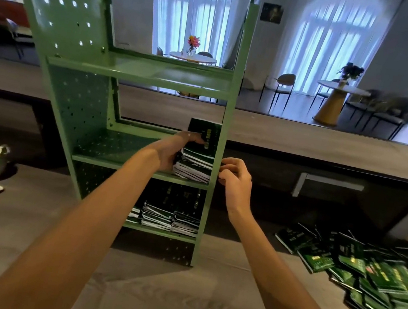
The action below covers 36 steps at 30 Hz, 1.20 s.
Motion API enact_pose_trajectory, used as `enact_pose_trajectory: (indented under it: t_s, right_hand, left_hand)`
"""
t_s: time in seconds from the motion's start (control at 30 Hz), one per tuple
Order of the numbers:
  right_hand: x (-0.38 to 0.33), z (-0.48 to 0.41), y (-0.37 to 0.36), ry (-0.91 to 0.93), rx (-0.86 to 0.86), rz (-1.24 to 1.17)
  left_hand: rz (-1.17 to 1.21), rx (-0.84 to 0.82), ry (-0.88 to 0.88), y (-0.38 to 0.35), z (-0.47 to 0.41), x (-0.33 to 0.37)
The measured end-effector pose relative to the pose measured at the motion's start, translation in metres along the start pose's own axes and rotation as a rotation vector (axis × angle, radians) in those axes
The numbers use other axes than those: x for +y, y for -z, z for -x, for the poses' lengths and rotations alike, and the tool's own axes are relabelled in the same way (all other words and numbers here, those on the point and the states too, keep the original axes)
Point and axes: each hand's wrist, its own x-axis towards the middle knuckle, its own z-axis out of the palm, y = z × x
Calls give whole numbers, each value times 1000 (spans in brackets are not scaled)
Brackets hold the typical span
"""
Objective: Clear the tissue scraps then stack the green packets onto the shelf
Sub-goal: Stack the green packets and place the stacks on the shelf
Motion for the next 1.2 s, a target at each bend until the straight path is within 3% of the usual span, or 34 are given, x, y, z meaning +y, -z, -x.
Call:
enact_pose_trajectory:
  t_s: [0.23, 0.43, 0.8, 0.97, 1.03, 1.2]
  right_hand:
    - [0, 1, 0, -30, -6, -2]
    - [-1, 1, 0, -42, -14, 8]
    - [-3, -1, 3, -53, -41, 35]
    - [-3, -2, 6, -39, -53, 48]
    - [-2, 0, 8, -28, -58, 68]
    - [6, 9, 31, 127, 37, 250]
  left_hand:
    - [-342, 211, -85, -1, -1, 2]
    - [-464, 261, -79, -8, 2, 6]
    - [-497, 242, -87, -8, 7, 5]
    - [-471, 423, -151, -15, 10, -3]
    - [-495, 566, -280, -16, 17, -11]
    - [-558, 830, -849, -37, 45, -39]
